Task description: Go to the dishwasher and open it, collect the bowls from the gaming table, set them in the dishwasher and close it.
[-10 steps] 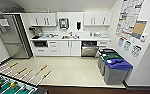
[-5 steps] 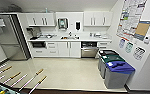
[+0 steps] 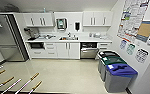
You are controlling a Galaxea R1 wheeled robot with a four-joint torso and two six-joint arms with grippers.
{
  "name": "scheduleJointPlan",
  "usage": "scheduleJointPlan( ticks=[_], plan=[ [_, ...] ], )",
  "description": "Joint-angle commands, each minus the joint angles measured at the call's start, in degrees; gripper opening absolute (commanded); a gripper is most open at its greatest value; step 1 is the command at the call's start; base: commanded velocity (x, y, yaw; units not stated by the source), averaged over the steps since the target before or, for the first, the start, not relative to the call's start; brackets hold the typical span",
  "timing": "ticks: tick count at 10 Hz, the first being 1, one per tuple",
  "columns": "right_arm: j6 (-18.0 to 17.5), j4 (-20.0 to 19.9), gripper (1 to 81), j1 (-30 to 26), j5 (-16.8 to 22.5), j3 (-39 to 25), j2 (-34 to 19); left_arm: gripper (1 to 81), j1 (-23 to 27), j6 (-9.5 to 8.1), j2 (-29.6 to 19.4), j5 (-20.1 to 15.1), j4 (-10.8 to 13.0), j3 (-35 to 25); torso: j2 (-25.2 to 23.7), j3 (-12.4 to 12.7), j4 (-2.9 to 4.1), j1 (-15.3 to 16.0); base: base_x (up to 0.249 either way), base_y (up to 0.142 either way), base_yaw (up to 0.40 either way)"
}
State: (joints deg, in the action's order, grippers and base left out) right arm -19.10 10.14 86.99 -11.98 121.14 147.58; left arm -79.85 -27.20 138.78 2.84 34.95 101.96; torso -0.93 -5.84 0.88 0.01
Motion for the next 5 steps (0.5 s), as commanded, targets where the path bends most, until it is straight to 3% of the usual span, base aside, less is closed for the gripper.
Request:
scheduleJointPlan(
  ticks=[1, 5],
  plan=[
    [-0.1, 0.8, 1.0, -2.3, 2.1, -0.7, -1.3, 1.0, 3.0, 0.04, -2.2, -1.4, 0.9, -1.4, 0.0, 0.0, 0.00, 0.0, 0.173, 0.000, 0.000],
    [-0.1, 0.8, 1.0, -2.3, 2.1, -0.8, -1.4, 1.0, 3.0, 0.04, -2.3, -1.4, 0.9, -1.4, 0.0, 0.0, 0.00, 0.0, 0.173, 0.000, 0.000]
  ],
)
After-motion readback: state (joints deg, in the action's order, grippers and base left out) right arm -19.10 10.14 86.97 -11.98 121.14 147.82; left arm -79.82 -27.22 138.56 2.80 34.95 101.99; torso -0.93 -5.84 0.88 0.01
